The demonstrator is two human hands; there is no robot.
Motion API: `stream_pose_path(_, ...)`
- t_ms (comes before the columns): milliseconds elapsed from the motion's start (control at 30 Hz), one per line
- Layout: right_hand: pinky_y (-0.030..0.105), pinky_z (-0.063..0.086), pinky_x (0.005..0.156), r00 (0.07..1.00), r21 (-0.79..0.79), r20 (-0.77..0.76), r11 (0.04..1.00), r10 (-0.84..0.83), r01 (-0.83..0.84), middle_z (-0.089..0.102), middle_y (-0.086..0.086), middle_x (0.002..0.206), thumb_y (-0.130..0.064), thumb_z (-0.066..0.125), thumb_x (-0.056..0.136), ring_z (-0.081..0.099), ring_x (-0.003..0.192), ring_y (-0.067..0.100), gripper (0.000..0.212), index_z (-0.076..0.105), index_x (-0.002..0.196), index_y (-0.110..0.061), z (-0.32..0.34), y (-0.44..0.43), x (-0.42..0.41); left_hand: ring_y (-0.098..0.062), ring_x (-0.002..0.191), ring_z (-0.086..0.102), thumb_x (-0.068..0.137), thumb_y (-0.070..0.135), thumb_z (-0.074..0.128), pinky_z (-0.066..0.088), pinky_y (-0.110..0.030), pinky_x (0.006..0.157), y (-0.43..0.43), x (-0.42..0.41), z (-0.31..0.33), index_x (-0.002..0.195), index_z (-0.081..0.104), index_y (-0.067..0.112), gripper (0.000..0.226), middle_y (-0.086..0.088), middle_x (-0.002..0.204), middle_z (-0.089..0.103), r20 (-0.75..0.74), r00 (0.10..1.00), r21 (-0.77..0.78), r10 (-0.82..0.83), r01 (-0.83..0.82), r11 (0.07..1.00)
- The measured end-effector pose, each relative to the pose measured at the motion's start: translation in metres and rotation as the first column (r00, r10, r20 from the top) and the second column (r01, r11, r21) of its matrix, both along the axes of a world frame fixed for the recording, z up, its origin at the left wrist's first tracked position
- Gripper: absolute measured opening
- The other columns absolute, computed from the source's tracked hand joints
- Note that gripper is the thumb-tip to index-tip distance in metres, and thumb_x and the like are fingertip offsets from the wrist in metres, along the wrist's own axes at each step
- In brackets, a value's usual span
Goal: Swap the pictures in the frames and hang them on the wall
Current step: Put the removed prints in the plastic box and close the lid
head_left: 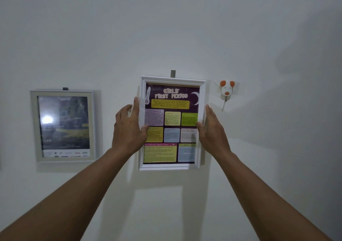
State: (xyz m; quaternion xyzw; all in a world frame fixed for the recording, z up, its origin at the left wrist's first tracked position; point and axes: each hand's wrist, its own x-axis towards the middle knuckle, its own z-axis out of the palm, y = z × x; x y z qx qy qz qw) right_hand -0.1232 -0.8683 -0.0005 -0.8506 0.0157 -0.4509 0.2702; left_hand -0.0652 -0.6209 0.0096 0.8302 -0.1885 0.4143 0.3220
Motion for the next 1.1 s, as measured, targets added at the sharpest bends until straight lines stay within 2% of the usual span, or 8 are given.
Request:
stream_pose_path(200, 0.037, 0.022, 0.118, 0.998, -0.014, -0.051, 0.999, -0.049, 0.049, 0.015, -0.002, 0.165, -0.043, 0.046, 0.101, 0.013, 0.151, 0.016, 0.07, 0.01, 0.158, -0.022, -0.001, 0.003, -0.02, -0.025, 0.143, 0.023, 0.089, 0.04, 0.063, 0.033, -0.045, 0.11, 0.007, -0.027, -0.006, 0.154, 0.008, 0.023, 0.088, -0.008, 0.155, 0.028, -0.01, 0.999, -0.057, -0.045, 0.045, 0.997)
stream_pose_path(367, 0.031, 0.023, 0.117, 0.983, -0.029, -0.161, 0.996, -0.089, 0.086, 0.027, 0.002, 0.161, -0.037, 0.047, 0.102, 0.023, 0.148, 0.019, 0.064, 0.021, 0.156, -0.014, -0.02, 0.016, -0.06, -0.024, 0.133, 0.042, 0.094, 0.034, 0.057, 0.035, -0.035, 0.107, 0.02, -0.061, -0.039, 0.147, 0.036, 0.011, 0.062, -0.009, 0.144, 0.047, 0.026, 0.99, -0.095, -0.14, 0.142, 0.985)
stream_pose_path(433, 0.033, 0.027, 0.115, 0.961, -0.05, -0.251, 0.993, -0.113, 0.104, 0.034, 0.006, 0.157, -0.036, 0.049, 0.101, 0.03, 0.145, 0.022, 0.062, 0.027, 0.153, -0.012, -0.037, 0.024, -0.078, -0.023, 0.126, 0.049, 0.093, 0.035, 0.057, 0.038, -0.034, 0.106, 0.027, -0.076, -0.062, 0.14, 0.049, 0.01, 0.054, -0.009, 0.136, 0.055, -0.032, 0.983, -0.068, -0.179, 0.177, 0.982)
stream_pose_path(567, 0.035, 0.039, 0.106, 0.887, -0.031, -0.44, 0.99, -0.139, 0.14, 0.05, 0.01, 0.145, -0.039, 0.055, 0.097, 0.046, 0.133, 0.027, 0.059, 0.04, 0.146, -0.01, -0.085, 0.04, -0.111, -0.021, 0.119, 0.056, 0.091, 0.044, 0.057, 0.04, -0.032, 0.103, 0.042, -0.098, -0.121, 0.126, 0.063, 0.011, 0.048, -0.005, 0.124, 0.064, -0.268, 0.944, 0.033, -0.191, 0.207, 0.978)
stream_pose_path(733, 0.036, 0.044, 0.099, 0.751, -0.038, -0.641, 0.983, -0.161, 0.178, 0.056, 0.01, 0.137, -0.043, 0.056, 0.095, 0.051, 0.127, 0.027, 0.057, 0.048, 0.14, -0.008, -0.163, 0.053, -0.142, -0.019, 0.114, 0.059, 0.089, 0.049, 0.057, 0.044, -0.033, 0.097, 0.056, -0.118, -0.206, 0.122, 0.064, 0.01, 0.052, -0.006, 0.12, 0.066, -0.527, 0.834, 0.071, -0.167, 0.238, 0.969)
stream_pose_path(900, 0.039, 0.045, 0.1, 0.607, 0.024, -0.789, 0.982, -0.097, 0.188, 0.057, 0.012, 0.135, -0.045, 0.058, 0.094, 0.054, 0.123, 0.028, 0.057, 0.05, 0.135, -0.007, -0.246, 0.061, -0.158, -0.021, 0.116, 0.059, 0.088, 0.042, 0.062, 0.044, -0.03, 0.096, 0.073, -0.13, -0.292, 0.124, 0.063, 0.007, 0.051, -0.008, 0.125, 0.064, -0.76, 0.646, 0.143, -0.078, 0.284, 0.948)
stream_pose_path(1100, 0.039, 0.048, 0.095, 0.42, 0.008, -0.905, 0.984, -0.069, 0.18, 0.058, 0.014, 0.128, -0.047, 0.057, 0.095, 0.055, 0.119, 0.031, 0.053, 0.054, 0.125, -0.002, -0.355, 0.046, -0.158, -0.029, 0.123, 0.053, 0.085, 0.047, 0.065, 0.044, -0.035, 0.098, 0.08, -0.134, -0.392, 0.131, 0.056, 0.003, 0.065, -0.013, 0.133, 0.058, -0.873, 0.468, 0.266, 0.138, 0.218, 0.939)
